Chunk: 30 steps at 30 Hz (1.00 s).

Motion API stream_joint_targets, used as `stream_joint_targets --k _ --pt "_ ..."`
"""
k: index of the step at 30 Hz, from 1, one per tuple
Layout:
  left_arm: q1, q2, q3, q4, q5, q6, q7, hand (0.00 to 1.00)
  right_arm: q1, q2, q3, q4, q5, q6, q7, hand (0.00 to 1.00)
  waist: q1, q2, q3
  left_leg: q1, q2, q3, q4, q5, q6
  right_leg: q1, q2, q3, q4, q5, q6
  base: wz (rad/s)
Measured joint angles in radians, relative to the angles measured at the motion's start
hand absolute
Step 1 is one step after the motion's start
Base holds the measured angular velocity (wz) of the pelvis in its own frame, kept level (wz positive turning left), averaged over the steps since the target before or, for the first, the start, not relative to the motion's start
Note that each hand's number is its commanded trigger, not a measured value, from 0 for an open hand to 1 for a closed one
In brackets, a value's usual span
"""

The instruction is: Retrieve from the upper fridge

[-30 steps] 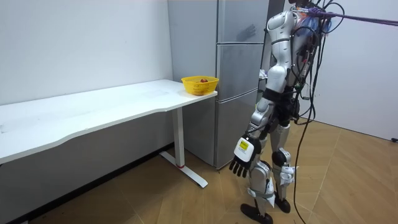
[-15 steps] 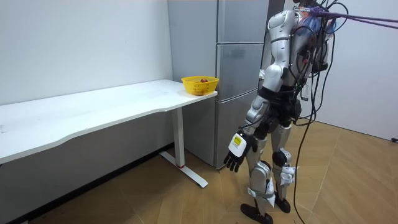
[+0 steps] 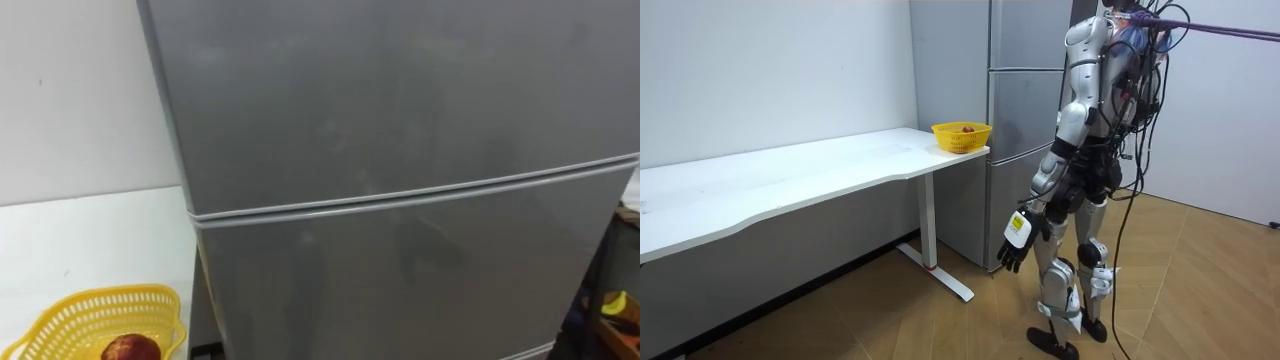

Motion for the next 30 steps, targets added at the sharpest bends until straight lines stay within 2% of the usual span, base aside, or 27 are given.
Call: stream_joint_targets --k 4,11,15,19,25,30 --pt "-0.002 0.003 -0.001 0.011 0.0 0.012 -0.021 0.0 -0.001 0.0 0.026 0.203 -0.043 0.031 0.066 0.0 0.014 -0.003 -0.0001 0.017 0.0 -0.002 0.0 0.0 0.0 0.015 -0.004 -0.002 -0.013 -0.005 0.003 0.02" --pt "-0.001 0.005 0.0 0.018 0.009 0.018 -0.04 0.0 -0.01 0.01 0.07 0.376 -0.157 0.036 0.152 0.0 0.027 -0.005 0.0033 0.02 0.0 -0.005 0.001 -0.002 0.002 0.02 -0.004 -0.001 -0.013 -0.006 0.006 0.01" --pt "-0.006 0.003 0.001 0.024 0.013 0.048 -0.045 0.0 -0.019 0.029 0.085 0.491 -0.224 0.045 0.203 0.0 0.042 -0.007 0.0033 0.02 -0.001 -0.007 0.0 -0.002 0.002 0.024 -0.004 -0.007 -0.013 -0.006 0.005 0.02" --pt "-0.015 0.002 -0.001 0.023 0.022 0.09 -0.056 0.0 -0.033 0.021 0.158 0.613 -0.287 0.109 0.246 0.0 0.048 0.001 0.0028 0.023 -0.006 -0.029 0.0 -0.002 0.002 0.036 -0.009 -0.03 -0.012 -0.007 0.007 0.13" --pt "-0.025 0.0 -0.021 0.024 0.023 0.109 -0.075 0.0 -0.047 0.022 0.188 0.652 -0.36 0.183 0.326 0.0 0.054 0.015 0.0059 0.025 -0.004 -0.036 0.012 -0.002 0.003 0.042 -0.009 -0.032 -0.01 -0.01 0.006 0.04" --pt "-0.029 -0.004 -0.03 0.025 0.033 0.118 -0.11 0.0 -0.064 0.024 0.192 0.624 -0.455 0.191 0.361 0.0 0.053 0.024 0.0063 0.024 -0.002 -0.038 0.011 -0.002 0.003 0.039 -0.004 -0.026 -0.009 -0.01 0.005 0.0"
